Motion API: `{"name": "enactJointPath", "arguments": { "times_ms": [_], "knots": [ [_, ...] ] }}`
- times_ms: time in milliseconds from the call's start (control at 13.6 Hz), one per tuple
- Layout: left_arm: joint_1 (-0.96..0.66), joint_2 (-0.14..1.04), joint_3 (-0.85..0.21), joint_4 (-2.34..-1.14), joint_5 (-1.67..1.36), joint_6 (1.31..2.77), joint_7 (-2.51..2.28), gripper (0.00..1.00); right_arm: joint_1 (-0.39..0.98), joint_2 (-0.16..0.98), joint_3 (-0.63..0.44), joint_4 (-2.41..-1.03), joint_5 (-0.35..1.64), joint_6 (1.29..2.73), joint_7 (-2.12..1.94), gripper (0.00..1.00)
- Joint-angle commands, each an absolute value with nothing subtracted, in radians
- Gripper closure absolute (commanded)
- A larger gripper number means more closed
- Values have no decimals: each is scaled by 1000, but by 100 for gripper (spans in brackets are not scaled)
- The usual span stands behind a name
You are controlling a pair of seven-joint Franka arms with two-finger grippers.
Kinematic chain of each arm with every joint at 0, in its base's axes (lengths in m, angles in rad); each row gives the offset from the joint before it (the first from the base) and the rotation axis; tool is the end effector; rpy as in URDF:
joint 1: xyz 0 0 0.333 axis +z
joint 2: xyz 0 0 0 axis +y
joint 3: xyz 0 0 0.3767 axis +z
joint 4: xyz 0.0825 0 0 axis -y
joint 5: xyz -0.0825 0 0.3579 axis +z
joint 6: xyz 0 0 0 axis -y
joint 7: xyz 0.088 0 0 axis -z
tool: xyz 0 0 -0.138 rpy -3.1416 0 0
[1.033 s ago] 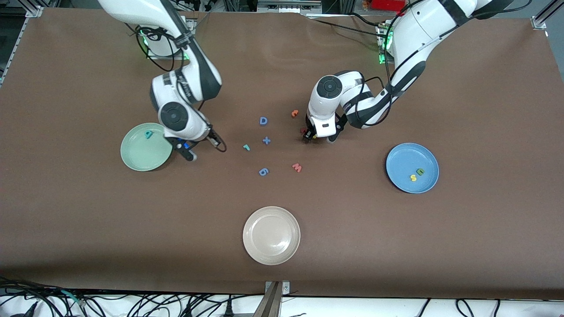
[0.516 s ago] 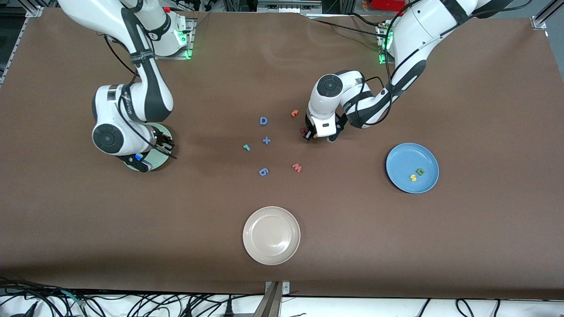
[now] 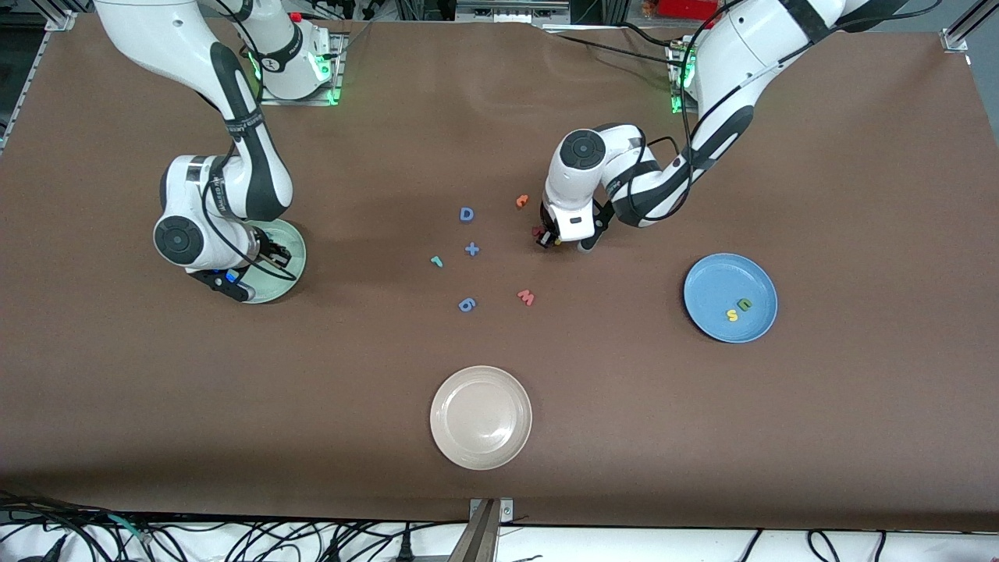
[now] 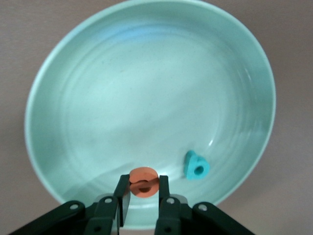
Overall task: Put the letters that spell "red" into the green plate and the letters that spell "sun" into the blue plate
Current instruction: 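Drop the e on the green plate while the left gripper grasps the yellow u, then drop the yellow u on the blue plate while the right gripper reaches the teal t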
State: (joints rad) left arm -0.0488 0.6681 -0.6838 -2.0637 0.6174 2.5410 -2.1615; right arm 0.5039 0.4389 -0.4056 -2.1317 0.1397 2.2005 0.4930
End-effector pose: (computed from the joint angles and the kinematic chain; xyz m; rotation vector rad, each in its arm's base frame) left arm 0.4586 -0.3861 0.2098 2.7000 1.5116 -0.0839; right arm 0.5297 0.0633 0.2390 2.8564 -0.7137 -0.4322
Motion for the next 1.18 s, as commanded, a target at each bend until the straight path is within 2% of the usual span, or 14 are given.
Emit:
{"name": "enactJointPath", "arguments": {
  "times_ms": [0,74,148,221,295,369,590,738,811,1106],
  "knots": [
    [-51,695,-652,-2043,676,2545,-2180,94,505,436,-405,-2163,147,2247,474,100],
    [-54,695,-641,-2030,676,2543,-2175,95,506,436,-405,-2163,149,2247,474,100],
    [-48,695,-640,-2019,676,2542,-2154,95,506,436,-403,-2161,150,2247,476,94],
    [-41,698,-638,-2005,675,2540,-2142,95,506,436,-403,-2161,150,2247,477,69],
    [-38,707,-632,-1981,673,2537,-2131,95,506,434,-403,-2161,150,2246,480,27],
    [-40,716,-624,-1961,669,2533,-2117,95,506,428,-403,-2161,150,2243,483,10],
    [-26,738,-618,-1878,649,2459,-2039,95,517,379,-391,-2102,172,2144,532,5],
    [-8,739,-618,-1824,564,2400,-1892,95,520,376,-338,-1972,205,1990,633,5],
    [-5,739,-618,-1777,496,2343,-1794,95,522,377,-315,-1915,207,1958,702,5],
    [41,736,-617,-1588,336,2027,-1418,94,537,438,-216,-1774,244,1967,925,5]
  ]
}}
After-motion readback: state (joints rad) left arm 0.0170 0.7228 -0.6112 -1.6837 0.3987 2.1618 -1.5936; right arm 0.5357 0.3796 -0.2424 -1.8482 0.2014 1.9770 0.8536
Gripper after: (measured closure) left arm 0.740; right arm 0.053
